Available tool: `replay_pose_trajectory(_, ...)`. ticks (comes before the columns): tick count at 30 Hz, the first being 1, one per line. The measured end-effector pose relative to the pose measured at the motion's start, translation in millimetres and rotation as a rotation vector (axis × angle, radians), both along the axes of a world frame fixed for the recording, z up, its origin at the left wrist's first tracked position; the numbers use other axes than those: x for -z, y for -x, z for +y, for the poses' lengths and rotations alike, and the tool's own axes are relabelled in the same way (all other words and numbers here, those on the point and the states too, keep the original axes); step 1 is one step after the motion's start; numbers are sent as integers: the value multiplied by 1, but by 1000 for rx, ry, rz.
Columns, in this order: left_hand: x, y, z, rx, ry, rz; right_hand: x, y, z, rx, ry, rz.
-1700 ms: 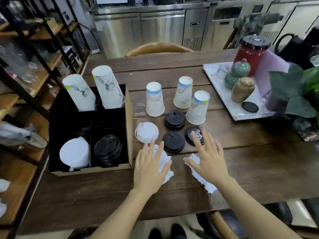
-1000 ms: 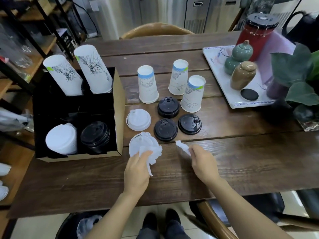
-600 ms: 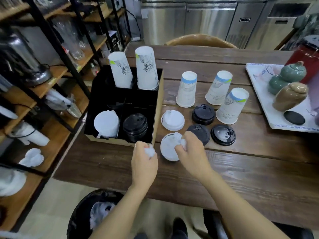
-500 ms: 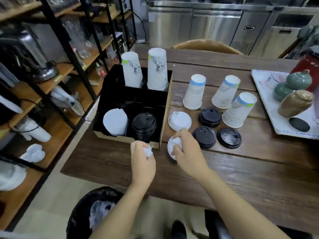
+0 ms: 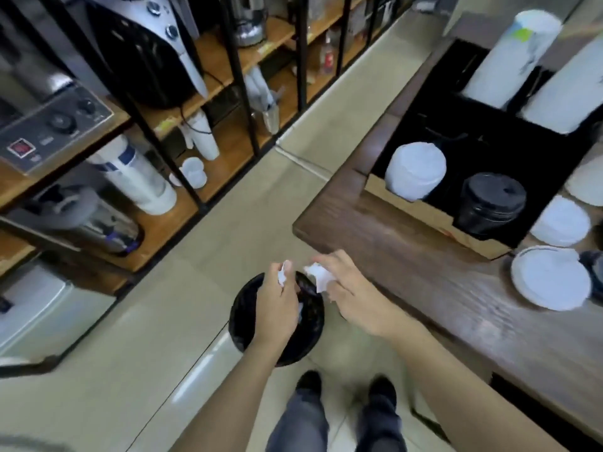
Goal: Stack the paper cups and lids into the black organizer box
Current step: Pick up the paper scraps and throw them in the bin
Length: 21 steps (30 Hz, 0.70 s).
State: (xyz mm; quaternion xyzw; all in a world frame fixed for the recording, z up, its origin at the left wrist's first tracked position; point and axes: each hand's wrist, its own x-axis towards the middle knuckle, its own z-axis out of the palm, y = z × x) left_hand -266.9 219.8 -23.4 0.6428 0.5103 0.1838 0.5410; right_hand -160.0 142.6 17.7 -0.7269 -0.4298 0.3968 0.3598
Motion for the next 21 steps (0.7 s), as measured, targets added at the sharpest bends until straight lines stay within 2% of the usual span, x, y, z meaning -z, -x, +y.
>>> replay_pose_trajectory(2,24,20,21,-125,127,79,25,13,24,-1,28,-64)
replay_pose_trajectory(4,57,37,44,-226,215,180,54,19,42,64,62,-29)
replay_pose_trajectory(7,117,64,66,-178,258,368,111,21,63,116,171,-57)
replay_pose_trajectory(11,187,83,73,-177,333,290,199,26,82,190,306,-21)
replay_pose_trajectory(15,255,83,74,-285,303,276,284,33,86,253,383,-9)
replay_pose_trajectory(17,289,81,73,-304,310,318,323,37,85,285,420,-6)
replay_pose_trajectory(21,343,81,72,-154,365,443,381,42,82,293,512,32)
